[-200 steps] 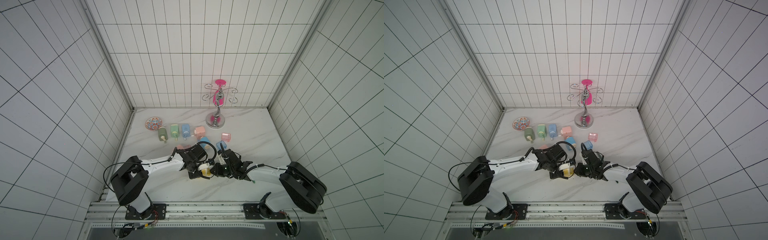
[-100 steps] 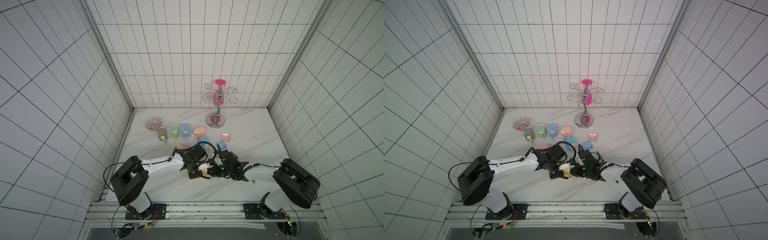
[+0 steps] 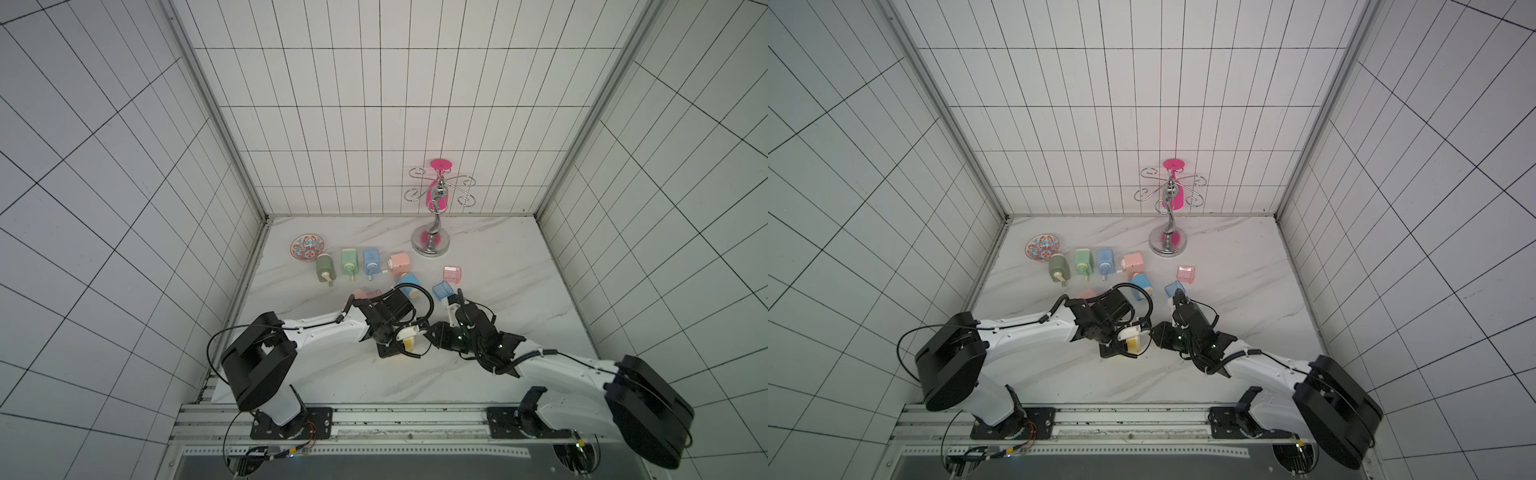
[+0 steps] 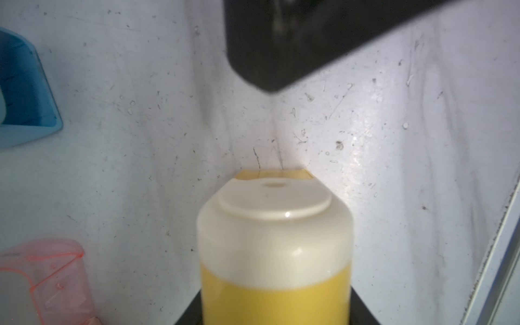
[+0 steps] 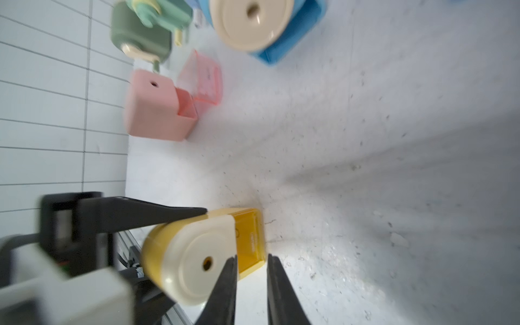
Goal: Put the tray back into the pencil sharpener
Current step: Pick up the pencil sharpener from the center of the board, then place the pencil sharpener at the center of the board.
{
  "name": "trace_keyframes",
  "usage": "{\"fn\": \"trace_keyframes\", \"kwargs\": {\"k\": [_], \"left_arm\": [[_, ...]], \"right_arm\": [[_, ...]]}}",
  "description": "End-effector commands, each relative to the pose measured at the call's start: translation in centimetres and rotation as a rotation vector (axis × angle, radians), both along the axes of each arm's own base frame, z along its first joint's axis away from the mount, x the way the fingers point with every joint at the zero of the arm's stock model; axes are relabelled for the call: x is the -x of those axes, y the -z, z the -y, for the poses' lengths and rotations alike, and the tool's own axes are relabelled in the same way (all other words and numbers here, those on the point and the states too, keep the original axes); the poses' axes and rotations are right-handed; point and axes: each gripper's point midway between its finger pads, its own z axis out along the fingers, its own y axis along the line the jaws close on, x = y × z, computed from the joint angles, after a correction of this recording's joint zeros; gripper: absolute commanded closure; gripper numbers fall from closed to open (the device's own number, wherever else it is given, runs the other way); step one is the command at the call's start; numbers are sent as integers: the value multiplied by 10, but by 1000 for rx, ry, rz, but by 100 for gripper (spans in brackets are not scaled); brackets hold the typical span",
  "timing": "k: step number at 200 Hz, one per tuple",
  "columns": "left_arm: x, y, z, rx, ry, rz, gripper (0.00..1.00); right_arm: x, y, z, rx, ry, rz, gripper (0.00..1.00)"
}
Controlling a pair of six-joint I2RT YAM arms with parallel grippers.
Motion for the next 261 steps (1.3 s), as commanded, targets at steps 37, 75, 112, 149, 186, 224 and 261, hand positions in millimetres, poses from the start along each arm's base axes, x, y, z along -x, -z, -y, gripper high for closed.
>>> {"fn": "trace_keyframes", "kwargs": {"k": [37, 75, 112, 149, 186, 224, 261], "left_arm": [[-21, -60, 11, 185, -208, 101, 100], [-45, -124, -17, 338, -590, 192, 100], [-68, -170, -80, 367, -977, 261, 100], [-87, -178, -136, 374, -1257, 137, 100], [-102, -165, -179, 281, -1407, 138, 100], [-123, -136, -207, 177, -1491, 147, 100], [-142, -91, -219, 112, -1515, -15, 100]], "right_arm": [[-6, -16, 91, 186, 308, 137, 79], [-7, -20, 98, 212, 318, 150, 79], [-7, -18, 98, 215, 316, 147, 79], [-8, -18, 99, 219, 313, 156, 79], [-7, -15, 97, 217, 303, 150, 78], [-7, -12, 98, 209, 303, 148, 79], [-5, -11, 96, 205, 291, 143, 78]]}}
